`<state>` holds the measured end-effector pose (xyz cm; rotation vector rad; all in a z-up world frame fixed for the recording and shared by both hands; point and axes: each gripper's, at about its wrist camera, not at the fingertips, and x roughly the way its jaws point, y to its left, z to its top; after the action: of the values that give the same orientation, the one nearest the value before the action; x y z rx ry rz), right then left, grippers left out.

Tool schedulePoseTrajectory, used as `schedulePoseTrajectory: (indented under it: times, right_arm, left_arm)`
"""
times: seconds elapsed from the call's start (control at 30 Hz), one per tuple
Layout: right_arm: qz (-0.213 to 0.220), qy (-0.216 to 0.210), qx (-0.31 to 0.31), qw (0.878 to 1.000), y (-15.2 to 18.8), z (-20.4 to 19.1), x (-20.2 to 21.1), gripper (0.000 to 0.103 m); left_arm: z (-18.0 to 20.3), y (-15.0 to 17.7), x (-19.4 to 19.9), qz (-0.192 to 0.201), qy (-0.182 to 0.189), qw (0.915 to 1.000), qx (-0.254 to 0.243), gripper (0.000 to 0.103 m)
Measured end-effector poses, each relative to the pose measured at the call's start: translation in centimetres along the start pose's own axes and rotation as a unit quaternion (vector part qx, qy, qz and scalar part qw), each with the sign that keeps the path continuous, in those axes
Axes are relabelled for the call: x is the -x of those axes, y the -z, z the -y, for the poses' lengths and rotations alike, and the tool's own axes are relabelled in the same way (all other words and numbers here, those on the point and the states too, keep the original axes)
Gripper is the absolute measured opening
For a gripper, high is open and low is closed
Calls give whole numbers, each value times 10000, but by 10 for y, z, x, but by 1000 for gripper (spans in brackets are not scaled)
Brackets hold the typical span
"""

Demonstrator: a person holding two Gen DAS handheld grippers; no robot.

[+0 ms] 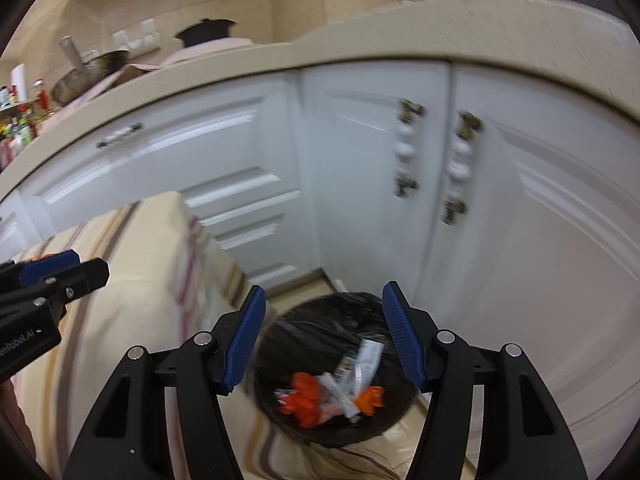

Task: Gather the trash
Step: 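Return the right tool to the table and grasp the clear plastic bag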

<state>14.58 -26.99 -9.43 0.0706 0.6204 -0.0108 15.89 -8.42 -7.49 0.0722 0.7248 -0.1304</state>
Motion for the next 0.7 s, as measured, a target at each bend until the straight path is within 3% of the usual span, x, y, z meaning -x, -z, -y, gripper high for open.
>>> schedulePoseTrajectory:
  times: [0.3, 0.7]
  right_arm:
    - [128, -663, 399, 9969, -12, -80, 17, 60]
    - [24, -1450, 1081, 9835, -6, -190, 20, 60]
  left_arm:
    - [-99, 25, 42, 27, -700, 9956, 621, 43]
    - [-209, 68, 86, -34, -1550, 9789, 1329, 43]
